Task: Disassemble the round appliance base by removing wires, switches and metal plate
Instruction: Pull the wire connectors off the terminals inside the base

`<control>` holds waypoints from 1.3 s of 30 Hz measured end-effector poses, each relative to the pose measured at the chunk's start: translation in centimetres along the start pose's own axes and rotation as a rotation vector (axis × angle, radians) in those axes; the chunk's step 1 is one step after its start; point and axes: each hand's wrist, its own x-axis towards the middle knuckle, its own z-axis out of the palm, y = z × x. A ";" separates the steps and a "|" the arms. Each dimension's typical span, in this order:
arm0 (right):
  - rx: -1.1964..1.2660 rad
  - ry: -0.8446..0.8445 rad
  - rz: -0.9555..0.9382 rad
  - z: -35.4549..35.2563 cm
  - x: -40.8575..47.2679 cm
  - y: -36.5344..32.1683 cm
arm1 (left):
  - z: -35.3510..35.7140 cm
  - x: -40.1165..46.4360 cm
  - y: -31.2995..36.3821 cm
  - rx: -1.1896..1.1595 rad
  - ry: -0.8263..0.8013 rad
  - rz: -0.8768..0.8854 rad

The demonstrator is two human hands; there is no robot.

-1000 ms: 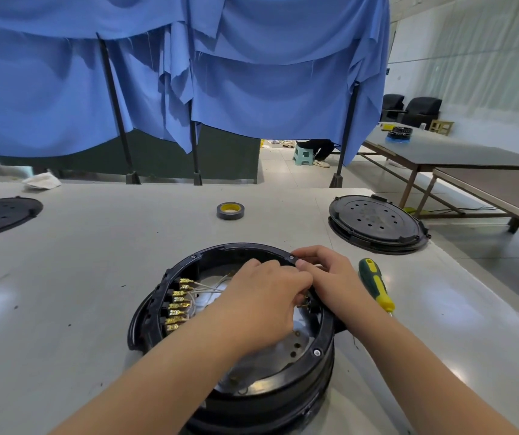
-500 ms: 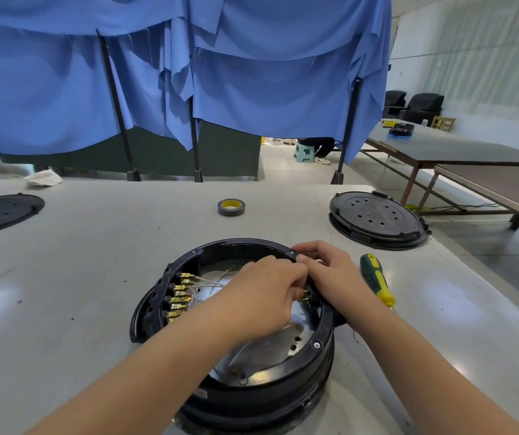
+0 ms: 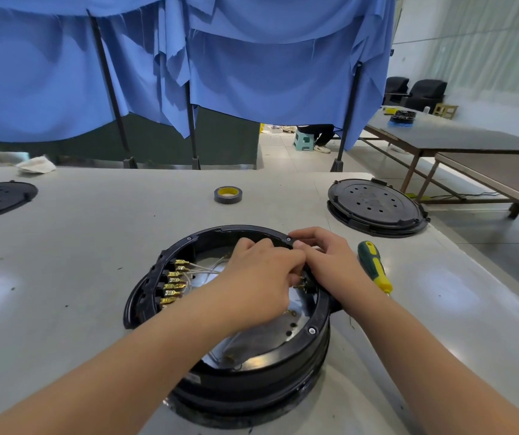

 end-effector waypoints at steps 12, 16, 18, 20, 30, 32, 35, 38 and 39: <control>0.022 -0.018 0.025 0.0 -0.1 -0.2 | -0.5 0.3 0.3 0.108 0.003 0.013; 0.004 -0.014 0.019 -0.1 -0.1 -0.2 | -0.5 0.1 0.5 0.091 -0.016 -0.032; -0.012 0.001 0.031 -0.1 -0.1 -0.1 | -0.6 -0.5 -0.4 0.060 -0.046 -0.113; -0.030 0.010 0.037 -0.1 -0.1 -0.2 | -1.3 -1.1 -0.7 -0.041 -0.028 -0.191; 0.012 0.000 0.037 -0.1 -0.5 -0.7 | -3.4 -0.7 1.0 -0.641 0.153 -0.179; 0.007 0.005 0.043 -0.2 -0.5 -0.6 | -3.2 -0.9 0.7 -0.792 0.176 -0.218; -0.039 0.024 -0.019 -0.1 -0.6 -0.6 | -2.9 -0.8 0.1 -0.934 0.243 -0.258; -0.133 0.081 -0.154 -0.2 -1.1 -1.0 | -2.9 -0.6 -0.8 -1.056 0.369 -0.285; -0.144 0.079 -0.189 -0.2 -1.3 -1.3 | -2.8 -0.5 -1.1 -1.081 0.415 -0.295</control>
